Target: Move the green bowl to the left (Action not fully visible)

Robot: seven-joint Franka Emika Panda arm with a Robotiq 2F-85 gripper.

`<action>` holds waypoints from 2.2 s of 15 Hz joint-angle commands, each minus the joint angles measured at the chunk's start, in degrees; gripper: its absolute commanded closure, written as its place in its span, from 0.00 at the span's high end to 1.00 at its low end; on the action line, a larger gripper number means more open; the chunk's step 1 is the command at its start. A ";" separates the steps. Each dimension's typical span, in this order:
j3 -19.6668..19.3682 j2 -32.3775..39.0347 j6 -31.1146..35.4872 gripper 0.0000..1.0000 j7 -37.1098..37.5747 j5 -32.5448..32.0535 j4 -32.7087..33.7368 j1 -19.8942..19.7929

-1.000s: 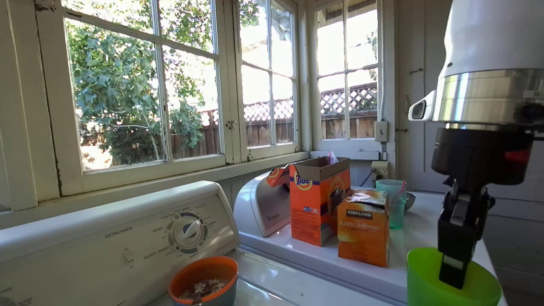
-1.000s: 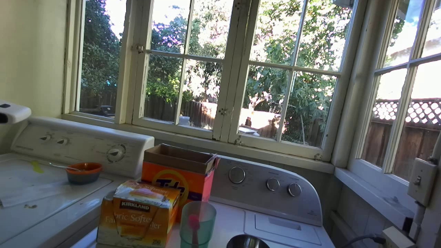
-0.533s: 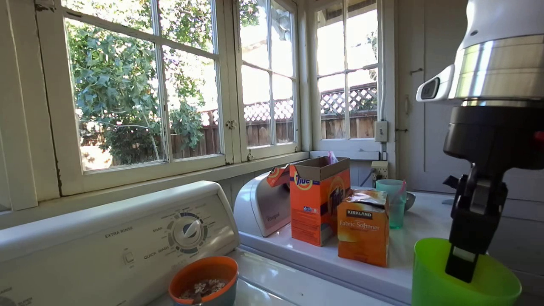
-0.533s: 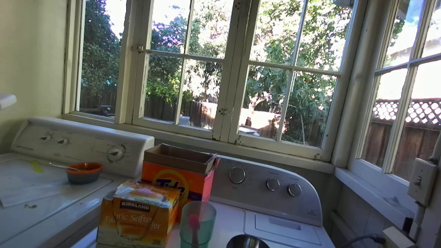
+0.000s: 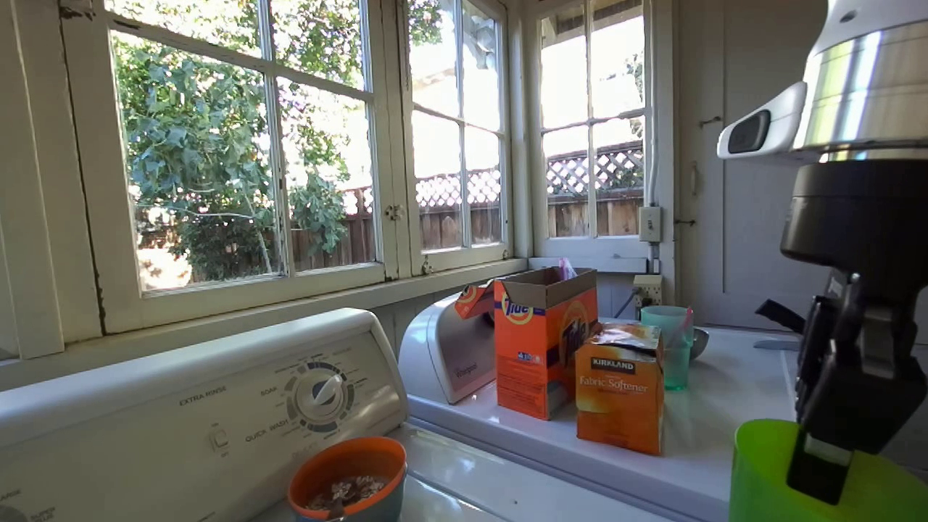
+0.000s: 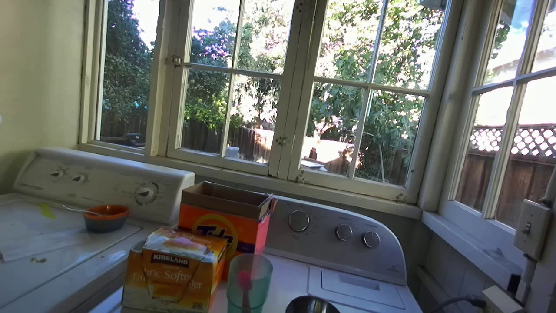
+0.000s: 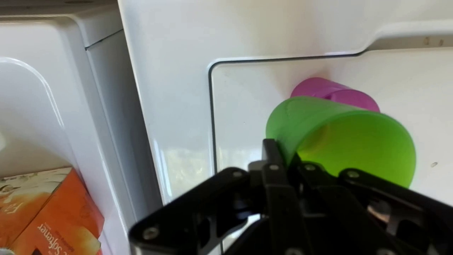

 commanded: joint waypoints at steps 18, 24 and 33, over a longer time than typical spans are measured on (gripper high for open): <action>-2.45 4.12 1.81 0.01 -13.42 5.17 2.50 5.09; -2.02 7.56 1.92 0.01 -14.39 5.44 5.12 5.01; -1.63 11.60 1.60 0.01 -14.96 5.51 7.40 4.33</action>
